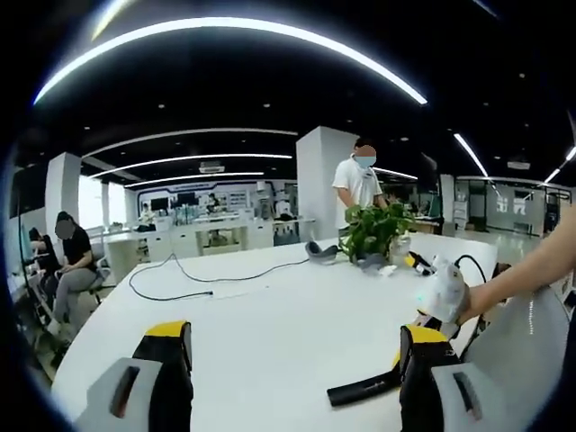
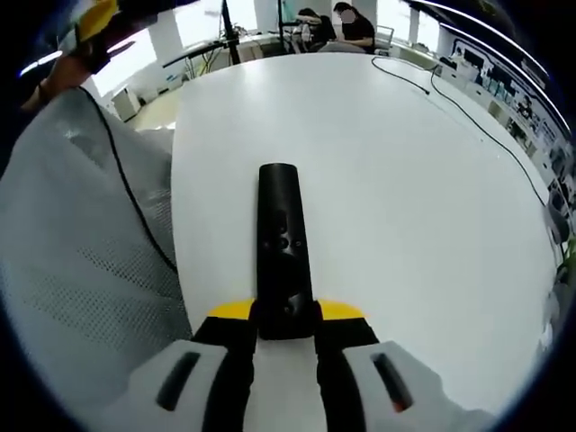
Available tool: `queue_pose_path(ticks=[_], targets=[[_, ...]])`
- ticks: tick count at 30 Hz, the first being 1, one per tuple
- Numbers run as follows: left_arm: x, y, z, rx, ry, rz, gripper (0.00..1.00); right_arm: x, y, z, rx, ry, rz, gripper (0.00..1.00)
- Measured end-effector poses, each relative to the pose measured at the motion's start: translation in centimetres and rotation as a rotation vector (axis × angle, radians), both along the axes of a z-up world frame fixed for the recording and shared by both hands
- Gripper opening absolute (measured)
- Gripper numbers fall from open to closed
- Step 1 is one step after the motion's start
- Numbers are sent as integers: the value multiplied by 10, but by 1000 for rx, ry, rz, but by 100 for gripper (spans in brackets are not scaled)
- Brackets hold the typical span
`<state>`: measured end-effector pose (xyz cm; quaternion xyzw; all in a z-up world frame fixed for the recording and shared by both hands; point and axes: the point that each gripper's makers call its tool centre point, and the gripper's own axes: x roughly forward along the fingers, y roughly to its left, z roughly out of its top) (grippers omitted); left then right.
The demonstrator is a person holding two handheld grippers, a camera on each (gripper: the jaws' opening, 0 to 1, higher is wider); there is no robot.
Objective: Press the specified remote control buttons in sequence, fully releasing each button before pressing the next.
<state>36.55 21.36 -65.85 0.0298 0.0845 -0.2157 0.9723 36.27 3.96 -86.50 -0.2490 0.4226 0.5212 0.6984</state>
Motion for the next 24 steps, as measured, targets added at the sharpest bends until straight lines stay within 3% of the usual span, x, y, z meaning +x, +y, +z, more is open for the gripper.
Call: queue_pose_path(ticks=[17, 24], targets=[[3, 9, -7, -41, 43, 41, 100, 36, 1, -1, -17, 12, 58, 24], [3, 8, -9, -26, 48, 40, 100, 54, 0, -1, -33, 19, 90, 24]])
